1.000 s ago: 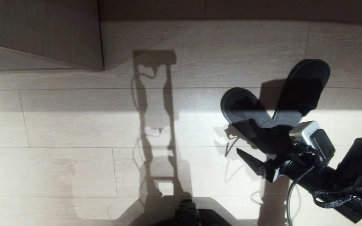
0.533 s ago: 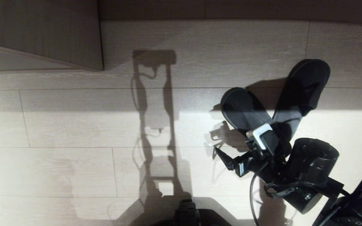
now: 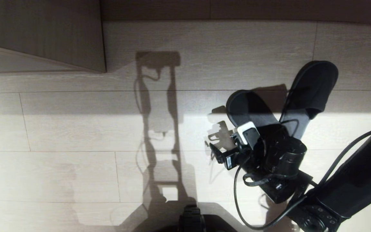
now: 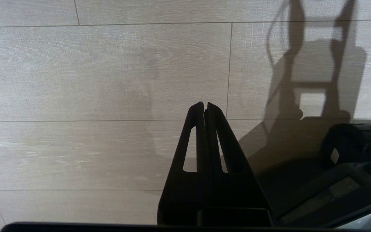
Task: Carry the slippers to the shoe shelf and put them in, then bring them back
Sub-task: Place the slippers on the floor
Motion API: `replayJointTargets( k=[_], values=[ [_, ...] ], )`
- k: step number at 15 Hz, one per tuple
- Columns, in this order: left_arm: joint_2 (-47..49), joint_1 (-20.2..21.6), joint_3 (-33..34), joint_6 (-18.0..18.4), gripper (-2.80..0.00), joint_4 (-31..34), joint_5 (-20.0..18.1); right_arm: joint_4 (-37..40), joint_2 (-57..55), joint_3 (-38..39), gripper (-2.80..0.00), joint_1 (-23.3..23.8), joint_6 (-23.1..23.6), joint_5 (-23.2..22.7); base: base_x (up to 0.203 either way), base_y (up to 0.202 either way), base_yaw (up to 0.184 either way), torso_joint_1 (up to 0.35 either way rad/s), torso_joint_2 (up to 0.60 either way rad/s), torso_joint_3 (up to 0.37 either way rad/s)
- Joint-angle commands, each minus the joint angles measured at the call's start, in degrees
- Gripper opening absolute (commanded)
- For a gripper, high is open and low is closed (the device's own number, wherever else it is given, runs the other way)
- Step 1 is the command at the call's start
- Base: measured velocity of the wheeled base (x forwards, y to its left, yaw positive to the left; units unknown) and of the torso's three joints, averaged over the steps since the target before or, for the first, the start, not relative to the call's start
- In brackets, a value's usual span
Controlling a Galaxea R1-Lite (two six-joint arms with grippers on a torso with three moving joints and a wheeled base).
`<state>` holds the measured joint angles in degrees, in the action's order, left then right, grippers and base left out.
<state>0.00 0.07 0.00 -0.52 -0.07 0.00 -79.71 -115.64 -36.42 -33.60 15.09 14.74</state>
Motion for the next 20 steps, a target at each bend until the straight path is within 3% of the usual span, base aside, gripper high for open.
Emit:
replayJointTargets(
  k=[1, 9, 13, 20],
  values=[
    [0.0, -0.1, 0.0, 0.0, -2.80, 0.0, 0.0, -0.7, -3.2, -5.7, 0.00, 1.2, 0.0, 0.1, 0.000, 0.000, 0.000, 0.000, 0.00, 0.000],
    [0.0, 0.0, 0.0, 0.0, -2.80, 0.0, 0.0, -1.4, -4.8, -19.0, 0.00, 4.6, 0.1, 0.0, 0.000, 0.000, 0.000, 0.000, 0.00, 0.000],
    [0.0, 0.0, 0.0, 0.0, -2.80, 0.0, 0.0, -1.4, -4.3, -20.3, 0.00, 6.0, -0.9, 1.3, 0.000, 0.000, 0.000, 0.000, 0.00, 0.000],
    [0.1, 0.0, 0.0, 0.1, -2.80, 0.0, 0.0, 3.7, -0.6, -24.1, 0.00, 8.0, -8.0, 10.6, 0.000, 0.000, 0.000, 0.000, 0.00, 0.000]
  ],
)
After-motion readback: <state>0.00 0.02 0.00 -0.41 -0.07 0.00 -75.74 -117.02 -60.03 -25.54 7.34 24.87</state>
